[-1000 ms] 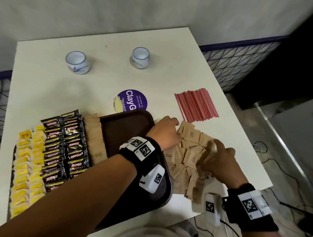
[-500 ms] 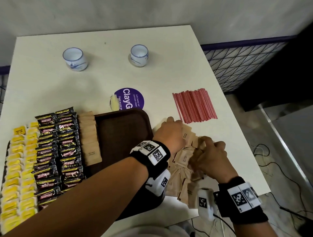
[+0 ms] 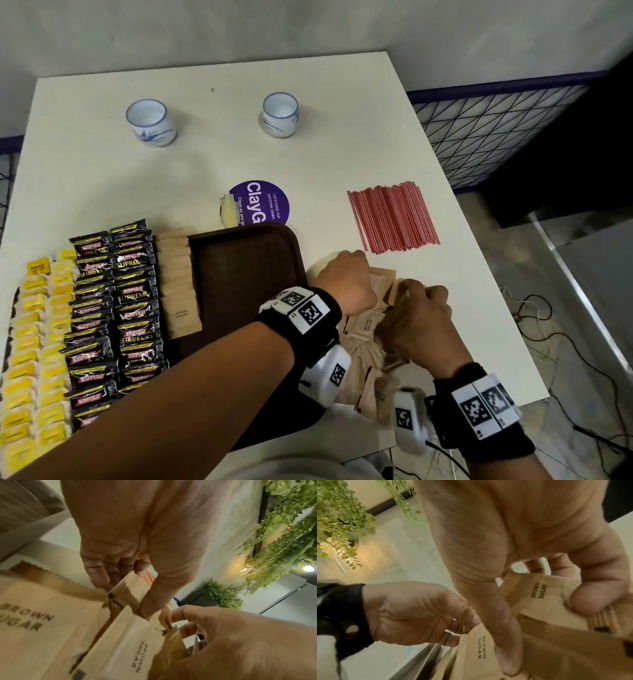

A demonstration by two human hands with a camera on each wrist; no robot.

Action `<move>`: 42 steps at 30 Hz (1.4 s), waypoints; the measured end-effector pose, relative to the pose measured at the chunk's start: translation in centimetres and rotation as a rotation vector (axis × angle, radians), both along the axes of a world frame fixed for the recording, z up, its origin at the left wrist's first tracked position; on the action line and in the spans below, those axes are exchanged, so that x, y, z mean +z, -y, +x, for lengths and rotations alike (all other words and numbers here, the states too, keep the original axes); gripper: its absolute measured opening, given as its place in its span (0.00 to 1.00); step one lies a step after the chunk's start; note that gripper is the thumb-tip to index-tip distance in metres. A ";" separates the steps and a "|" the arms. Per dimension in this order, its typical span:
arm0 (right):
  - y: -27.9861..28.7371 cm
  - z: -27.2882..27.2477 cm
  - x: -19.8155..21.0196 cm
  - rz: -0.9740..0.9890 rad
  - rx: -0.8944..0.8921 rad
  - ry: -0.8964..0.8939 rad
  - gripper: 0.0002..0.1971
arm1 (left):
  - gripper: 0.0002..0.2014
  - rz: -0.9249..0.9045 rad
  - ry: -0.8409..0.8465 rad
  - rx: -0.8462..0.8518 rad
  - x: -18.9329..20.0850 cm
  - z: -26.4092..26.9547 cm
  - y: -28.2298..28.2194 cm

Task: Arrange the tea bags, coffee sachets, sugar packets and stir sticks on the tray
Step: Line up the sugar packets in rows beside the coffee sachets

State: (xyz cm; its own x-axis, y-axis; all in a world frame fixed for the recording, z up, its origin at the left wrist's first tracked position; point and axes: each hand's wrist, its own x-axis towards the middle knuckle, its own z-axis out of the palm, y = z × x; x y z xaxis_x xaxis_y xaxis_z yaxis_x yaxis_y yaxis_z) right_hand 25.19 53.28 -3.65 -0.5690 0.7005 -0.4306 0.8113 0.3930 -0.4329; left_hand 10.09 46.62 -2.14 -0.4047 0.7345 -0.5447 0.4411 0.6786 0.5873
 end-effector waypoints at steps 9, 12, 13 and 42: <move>-0.1 0.4 -0.6 0.011 -0.007 -0.095 0.29 | 0.22 0.112 0.133 -0.014 0.7 -0.5 0.5; -0.1 0.3 -0.6 -0.016 -0.071 -0.198 0.30 | 0.26 0.137 0.166 -0.074 0.7 -0.7 0.9; -0.1 0.3 -0.6 -0.026 -0.081 -0.224 0.30 | 0.27 0.141 0.175 -0.094 0.6 -0.7 0.9; -3.2 -1.3 3.2 -0.300 -0.140 -0.454 0.18 | 0.24 0.488 0.517 0.267 -0.6 -1.9 1.0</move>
State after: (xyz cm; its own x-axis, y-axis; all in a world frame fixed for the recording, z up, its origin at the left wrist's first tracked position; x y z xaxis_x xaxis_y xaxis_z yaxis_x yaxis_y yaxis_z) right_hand 23.88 56.46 -0.47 -0.6542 0.6673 -0.3559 0.5527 0.1005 -0.8273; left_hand 8.22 45.58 -2.77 -0.3845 0.8534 -0.3519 -0.1146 0.3341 0.9355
